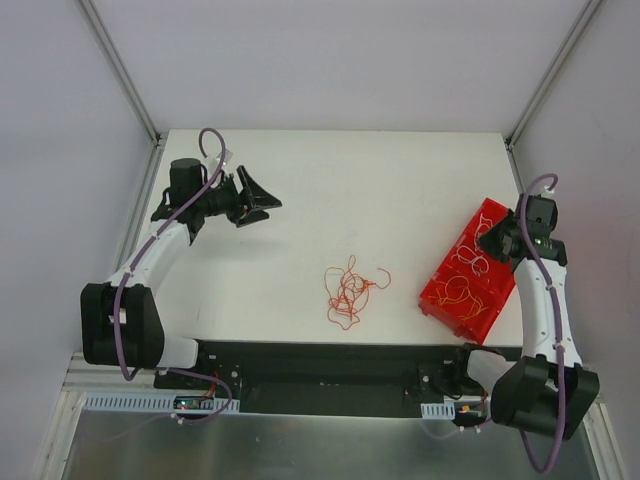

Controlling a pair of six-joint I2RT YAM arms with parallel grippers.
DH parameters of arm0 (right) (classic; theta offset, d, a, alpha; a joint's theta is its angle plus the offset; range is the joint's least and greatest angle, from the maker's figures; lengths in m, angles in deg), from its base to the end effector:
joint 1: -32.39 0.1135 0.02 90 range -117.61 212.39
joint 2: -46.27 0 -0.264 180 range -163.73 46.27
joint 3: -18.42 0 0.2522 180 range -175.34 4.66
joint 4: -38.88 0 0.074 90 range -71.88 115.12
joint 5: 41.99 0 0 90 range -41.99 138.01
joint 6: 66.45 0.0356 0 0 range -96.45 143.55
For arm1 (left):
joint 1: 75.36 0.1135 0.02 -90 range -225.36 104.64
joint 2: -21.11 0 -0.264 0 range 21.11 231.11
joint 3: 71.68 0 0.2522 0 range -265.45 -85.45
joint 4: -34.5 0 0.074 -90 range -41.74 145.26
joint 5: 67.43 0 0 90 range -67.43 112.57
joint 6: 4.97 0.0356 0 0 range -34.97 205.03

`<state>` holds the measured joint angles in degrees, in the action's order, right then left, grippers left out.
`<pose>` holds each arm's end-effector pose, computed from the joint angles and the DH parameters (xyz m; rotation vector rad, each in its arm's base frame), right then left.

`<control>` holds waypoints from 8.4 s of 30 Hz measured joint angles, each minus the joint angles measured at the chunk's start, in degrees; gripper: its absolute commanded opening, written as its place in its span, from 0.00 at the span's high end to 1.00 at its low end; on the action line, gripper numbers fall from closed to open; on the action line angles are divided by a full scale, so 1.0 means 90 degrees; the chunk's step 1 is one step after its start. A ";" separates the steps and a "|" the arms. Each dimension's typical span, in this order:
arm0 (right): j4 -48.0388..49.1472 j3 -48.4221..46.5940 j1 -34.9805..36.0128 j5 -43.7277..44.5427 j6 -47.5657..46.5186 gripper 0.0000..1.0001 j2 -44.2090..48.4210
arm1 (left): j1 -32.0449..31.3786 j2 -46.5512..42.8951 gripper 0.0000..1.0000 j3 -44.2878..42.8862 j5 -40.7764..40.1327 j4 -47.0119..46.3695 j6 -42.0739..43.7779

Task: Untangle the cables

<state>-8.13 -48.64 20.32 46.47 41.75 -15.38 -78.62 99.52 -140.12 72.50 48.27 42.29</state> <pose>0.2228 -0.0467 0.2969 0.5866 2.2219 0.0861 0.3020 -0.0445 0.2894 -0.1034 2.0850 -1.3653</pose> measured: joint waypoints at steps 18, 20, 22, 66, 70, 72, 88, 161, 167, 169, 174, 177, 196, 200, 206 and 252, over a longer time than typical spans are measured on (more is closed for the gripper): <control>-0.1287 0.0182 -0.0177 0.0034 0.0758 0.98 0.0389 | 0.0000 0.0510 0.30 0.0131 0.0427 -0.0542 -0.0389; -0.1180 0.0236 -0.0367 -0.0211 0.0923 0.98 0.0027 | 0.0000 0.0597 0.30 0.0153 0.0454 -0.0590 -0.0454; -0.1001 0.0335 -0.0576 -0.0478 0.1071 0.98 -0.0389 | 0.0000 0.0665 0.30 0.0189 0.0471 -0.0639 -0.0510; 0.1513 0.1797 0.5792 -0.1025 0.0267 0.19 0.0979 | -0.2484 0.3021 0.41 -0.0495 0.0976 -0.0236 0.0680; 0.1719 0.2096 0.5882 -0.0988 0.0401 0.17 0.1484 | -0.2713 0.3371 0.45 -0.0493 0.0789 -0.0104 0.0668; 0.1715 0.2181 0.5882 -0.0918 0.0408 0.17 0.1858 | -0.2737 0.3432 0.50 -0.0476 0.0670 -0.0107 0.0658; 0.1379 0.2365 0.5882 -0.0410 0.0279 0.16 0.2533 | -0.2968 0.2035 0.36 0.0051 -0.1523 0.0410 0.1069; 0.3517 0.0039 0.6523 0.0364 -0.0605 0.15 -0.1948 | -0.3643 -0.1343 1.00 -0.5610 -0.6249 0.4699 0.3031; 0.4928 0.0916 0.7191 0.0136 -0.0294 0.16 -0.1358 | -0.3643 -0.1394 1.00 -0.5396 -0.5938 0.4653 0.2662; 0.5129 0.1146 0.7191 0.0143 -0.0126 0.17 -0.1401 | -0.3643 -0.1394 1.00 -0.5328 -0.5816 0.4592 0.2540; 0.5394 0.1212 0.7276 0.0372 0.0155 0.19 -0.1603 | -0.3643 -0.1396 1.00 -0.5093 -0.5389 0.4413 0.2261; 0.5535 0.1212 0.7402 0.0612 0.0260 0.21 -0.1702 | -0.3643 -0.1394 1.00 -0.4901 -0.5197 0.4289 0.2086; 0.5676 0.0697 0.7898 0.1676 0.0447 0.22 -0.2701 | -0.3643 -0.1418 1.00 -0.4687 -0.4109 0.3796 0.1549; 0.5707 0.0695 0.7898 0.1741 0.0425 0.22 -0.2701 | -0.3643 -0.1494 1.00 -0.4687 -0.4065 0.3781 0.1496; 0.5824 0.0690 0.7929 0.1763 0.0384 0.21 -0.2698 | -0.3643 -0.1528 1.00 -0.4726 -0.3823 0.3730 0.1401; 0.5280 0.1846 0.7405 0.0272 -0.0743 0.14 -0.0950 | -0.3643 -0.0758 1.00 -0.5277 -0.4342 0.3169 0.1268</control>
<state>39.38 -32.03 86.96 48.91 35.06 -23.93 -111.41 92.70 -187.62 33.42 76.79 53.70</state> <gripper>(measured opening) 0.856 0.006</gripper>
